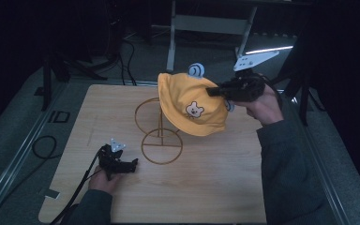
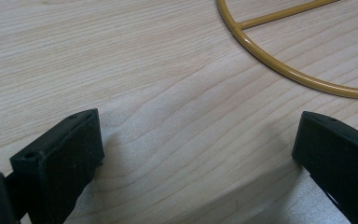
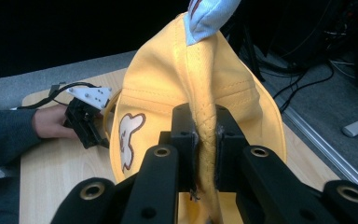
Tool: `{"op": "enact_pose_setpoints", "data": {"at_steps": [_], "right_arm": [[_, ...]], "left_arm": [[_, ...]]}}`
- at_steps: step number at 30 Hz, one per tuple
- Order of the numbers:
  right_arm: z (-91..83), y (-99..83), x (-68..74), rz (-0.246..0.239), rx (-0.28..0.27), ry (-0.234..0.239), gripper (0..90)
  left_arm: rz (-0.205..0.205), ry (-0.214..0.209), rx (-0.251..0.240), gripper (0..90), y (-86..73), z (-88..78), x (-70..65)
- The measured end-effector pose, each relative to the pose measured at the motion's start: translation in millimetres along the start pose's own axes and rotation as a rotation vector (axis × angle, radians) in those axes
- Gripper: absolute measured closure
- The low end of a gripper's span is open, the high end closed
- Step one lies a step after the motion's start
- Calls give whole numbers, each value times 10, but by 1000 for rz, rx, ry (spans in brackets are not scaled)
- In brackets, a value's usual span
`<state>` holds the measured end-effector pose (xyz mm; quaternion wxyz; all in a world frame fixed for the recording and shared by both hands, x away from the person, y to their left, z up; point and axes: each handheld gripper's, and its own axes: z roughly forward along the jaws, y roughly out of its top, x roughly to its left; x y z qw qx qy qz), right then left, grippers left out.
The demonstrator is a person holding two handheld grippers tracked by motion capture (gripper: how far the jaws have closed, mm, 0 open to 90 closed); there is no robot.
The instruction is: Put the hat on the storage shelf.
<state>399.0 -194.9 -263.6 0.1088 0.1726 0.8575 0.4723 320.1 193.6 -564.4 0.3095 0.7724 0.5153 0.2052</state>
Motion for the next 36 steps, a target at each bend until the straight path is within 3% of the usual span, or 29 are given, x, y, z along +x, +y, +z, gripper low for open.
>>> {"op": "enact_pose_setpoints", "data": {"at_steps": [10, 19, 24, 36], "right_arm": [[207, 138, 64, -11, 2, 33, 815], [428, 289, 163, -45, 53, 49, 810], [531, 351, 185, -48, 72, 41, 808], [1034, 475, 317, -73, 155, 5, 799]], "left_arm": [[-2, 1, -2, 19, 0, 1, -1], [0, 1, 0, 19, 1, 0, 1], [0, 0, 0, 19, 1, 0, 1], [-1, 2, -2, 19, 1, 1, 0]]}}
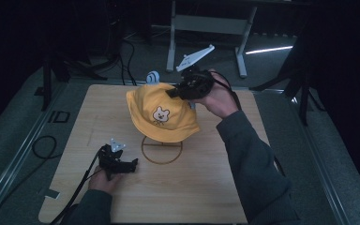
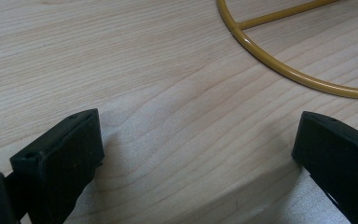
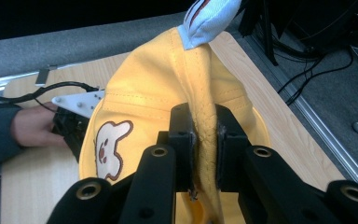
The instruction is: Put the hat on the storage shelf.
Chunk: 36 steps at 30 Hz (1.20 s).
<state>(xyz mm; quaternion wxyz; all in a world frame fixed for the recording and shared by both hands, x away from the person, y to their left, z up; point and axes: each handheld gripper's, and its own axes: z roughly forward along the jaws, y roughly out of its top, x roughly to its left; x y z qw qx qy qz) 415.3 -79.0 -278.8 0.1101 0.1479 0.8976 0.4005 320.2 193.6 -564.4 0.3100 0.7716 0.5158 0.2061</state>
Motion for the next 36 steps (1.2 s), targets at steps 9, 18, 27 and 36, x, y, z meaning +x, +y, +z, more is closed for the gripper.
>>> {"op": "enact_pose_setpoints", "data": {"at_steps": [9, 18, 27, 36], "right_arm": [[218, 98, 137, -49, 28, -43, 797], [355, 98, 156, -47, 58, -63, 783], [212, 99, 143, 24, 18, -117, 357], [-40, 9, 82, 66, -5, -171, 185]], "left_arm": [[0, -1, 0, 19, -1, 0, -1], [3, -1, 2, 19, 0, -1, 2], [1, 1, 0, 19, 0, 0, 0], [1, 0, -1, 19, 0, 0, 0]]}}
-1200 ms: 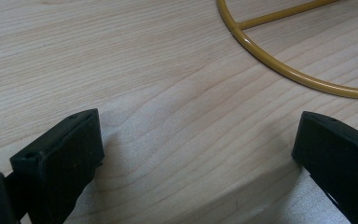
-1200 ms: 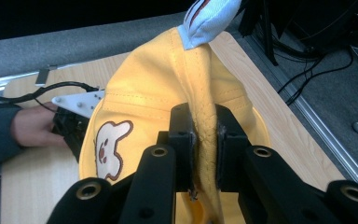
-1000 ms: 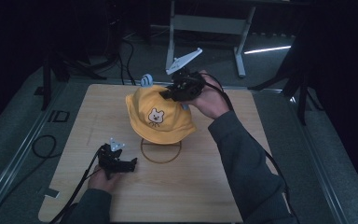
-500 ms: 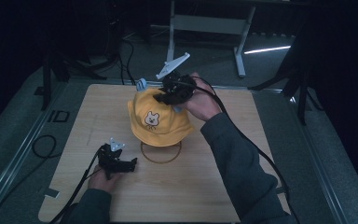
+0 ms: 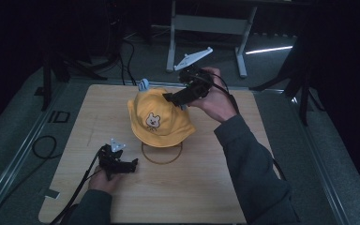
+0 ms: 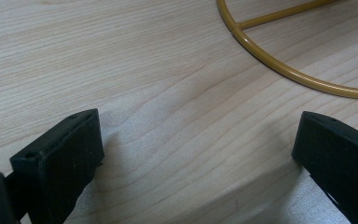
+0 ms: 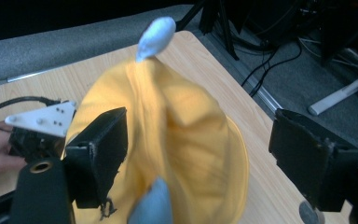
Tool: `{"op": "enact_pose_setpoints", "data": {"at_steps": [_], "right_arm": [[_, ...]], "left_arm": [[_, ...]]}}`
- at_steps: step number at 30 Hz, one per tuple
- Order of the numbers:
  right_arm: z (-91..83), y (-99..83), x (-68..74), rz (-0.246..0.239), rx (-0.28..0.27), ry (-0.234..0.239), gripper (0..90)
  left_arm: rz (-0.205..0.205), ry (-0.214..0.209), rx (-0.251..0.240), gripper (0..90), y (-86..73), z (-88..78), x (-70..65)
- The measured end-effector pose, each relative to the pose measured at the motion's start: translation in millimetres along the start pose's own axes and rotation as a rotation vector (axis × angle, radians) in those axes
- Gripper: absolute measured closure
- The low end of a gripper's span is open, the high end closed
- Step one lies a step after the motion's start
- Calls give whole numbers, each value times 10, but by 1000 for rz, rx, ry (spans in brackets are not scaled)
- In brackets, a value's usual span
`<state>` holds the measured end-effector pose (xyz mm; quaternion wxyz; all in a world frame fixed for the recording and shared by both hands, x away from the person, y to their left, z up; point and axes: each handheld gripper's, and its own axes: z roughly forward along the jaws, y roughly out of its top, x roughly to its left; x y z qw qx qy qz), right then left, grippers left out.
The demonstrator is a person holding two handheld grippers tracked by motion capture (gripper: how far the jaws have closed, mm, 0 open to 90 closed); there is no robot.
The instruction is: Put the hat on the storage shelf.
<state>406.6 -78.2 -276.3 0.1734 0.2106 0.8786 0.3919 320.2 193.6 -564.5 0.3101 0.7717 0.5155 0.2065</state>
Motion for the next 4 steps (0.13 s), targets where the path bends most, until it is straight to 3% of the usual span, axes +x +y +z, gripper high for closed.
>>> {"op": "enact_pose_setpoints", "data": {"at_steps": [4], "right_arm": [[-82, -106, -37, 19, -7, -4, 180]], "left_arm": [[0, 0, 0, 19, 0, 0, 0]]}}
